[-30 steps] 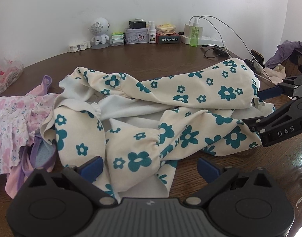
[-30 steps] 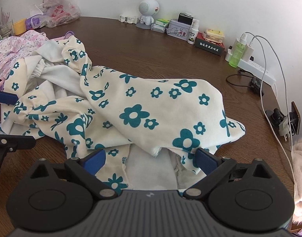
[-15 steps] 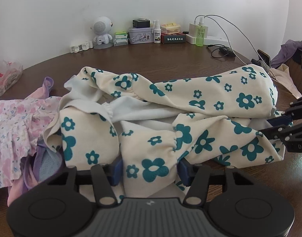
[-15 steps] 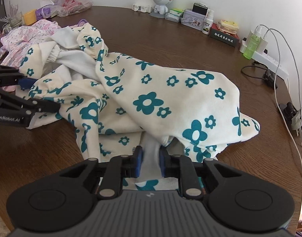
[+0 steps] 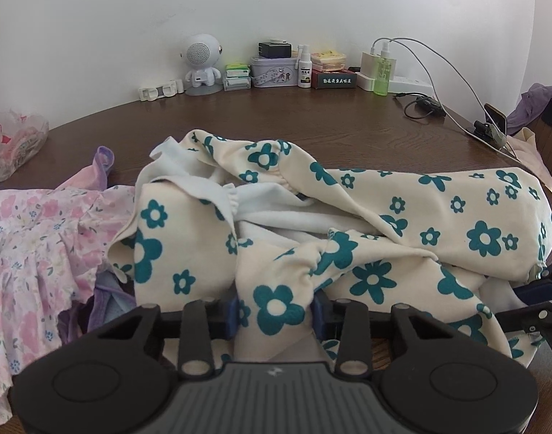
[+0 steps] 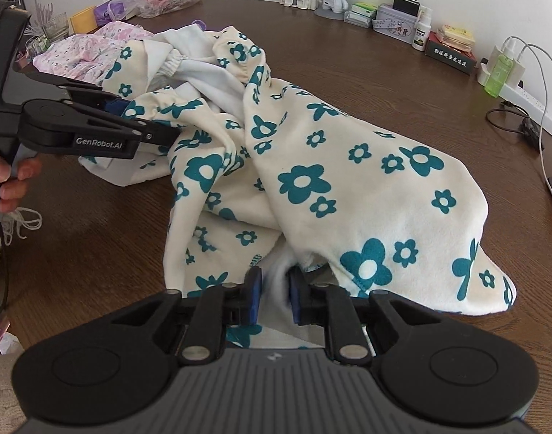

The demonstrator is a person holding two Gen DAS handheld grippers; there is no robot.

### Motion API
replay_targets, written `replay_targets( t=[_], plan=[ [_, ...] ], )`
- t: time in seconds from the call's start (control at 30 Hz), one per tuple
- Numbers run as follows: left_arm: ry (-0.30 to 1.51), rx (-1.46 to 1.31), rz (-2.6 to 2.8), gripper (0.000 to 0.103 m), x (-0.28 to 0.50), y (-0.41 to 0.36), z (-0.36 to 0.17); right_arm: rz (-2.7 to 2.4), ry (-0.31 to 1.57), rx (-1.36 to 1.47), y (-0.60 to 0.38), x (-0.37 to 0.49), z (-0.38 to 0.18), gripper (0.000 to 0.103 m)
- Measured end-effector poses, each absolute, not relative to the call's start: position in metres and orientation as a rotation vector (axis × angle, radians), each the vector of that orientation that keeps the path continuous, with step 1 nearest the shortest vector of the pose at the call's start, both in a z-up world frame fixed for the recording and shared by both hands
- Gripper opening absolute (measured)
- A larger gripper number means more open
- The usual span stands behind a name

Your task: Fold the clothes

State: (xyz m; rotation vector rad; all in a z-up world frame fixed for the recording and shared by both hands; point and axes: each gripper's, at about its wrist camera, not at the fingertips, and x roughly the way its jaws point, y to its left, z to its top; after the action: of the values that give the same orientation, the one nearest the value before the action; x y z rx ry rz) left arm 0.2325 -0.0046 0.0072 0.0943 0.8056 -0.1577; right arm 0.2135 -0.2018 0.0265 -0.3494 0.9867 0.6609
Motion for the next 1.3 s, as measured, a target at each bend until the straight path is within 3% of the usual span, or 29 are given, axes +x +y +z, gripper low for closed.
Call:
replay_targets(
  t=[0.13,0.3,0.4,0.43,0.57,0.83,0.93,1.0,1.03,1.07,1.13,1.3],
  plan=[
    [0.811,0.084,-0.141,0.032,0.233,0.004,0.011,0.686,1.004,-0.315,-0.199,0.208,0.032,0.016],
    [0.809,0.043,-0.152,0.039,0.217,0.01,0.022,0.68,0.953,-0.351,-0.204,0.202,0.051,0.024],
    [0.796,0.014,-0.221,0.058,0.196,0.005,0.035,0.647,0.922,-0.419,-0.208,0.2,0.06,0.031],
    [0.795,0.001,-0.247,0.064,0.189,0.002,0.038,0.635,0.909,-0.44,-0.209,0.199,0.063,0.038],
    [0.822,-0.007,-0.319,0.078,0.178,-0.02,0.038,0.6,0.857,-0.505,-0.207,0.199,0.071,0.05],
    [0.9,-0.016,-0.404,0.08,0.177,-0.066,0.023,0.59,0.767,-0.547,-0.207,0.19,0.08,0.058],
    [0.91,-0.016,-0.388,0.077,0.185,-0.076,0.016,0.57,0.765,-0.609,-0.204,0.194,0.07,0.058],
    [0.91,-0.007,-0.372,0.064,0.19,-0.081,0.012,0.551,0.769,-0.65,-0.202,0.2,0.059,0.056],
    [0.906,0.032,-0.35,0.042,0.192,-0.084,0.01,0.549,0.774,-0.668,-0.202,0.203,0.054,0.045],
    [0.9,0.071,-0.329,0.019,0.194,-0.087,0.008,0.55,0.781,-0.672,-0.201,0.206,0.05,0.023],
    [0.869,0.128,-0.321,0.007,0.193,-0.085,0.009,0.554,0.791,-0.644,-0.202,0.212,0.049,0.008],
    [0.819,0.171,-0.304,0.004,0.187,-0.051,0.029,0.583,0.777,-0.399,-0.225,0.228,0.091,0.005]
  ],
)
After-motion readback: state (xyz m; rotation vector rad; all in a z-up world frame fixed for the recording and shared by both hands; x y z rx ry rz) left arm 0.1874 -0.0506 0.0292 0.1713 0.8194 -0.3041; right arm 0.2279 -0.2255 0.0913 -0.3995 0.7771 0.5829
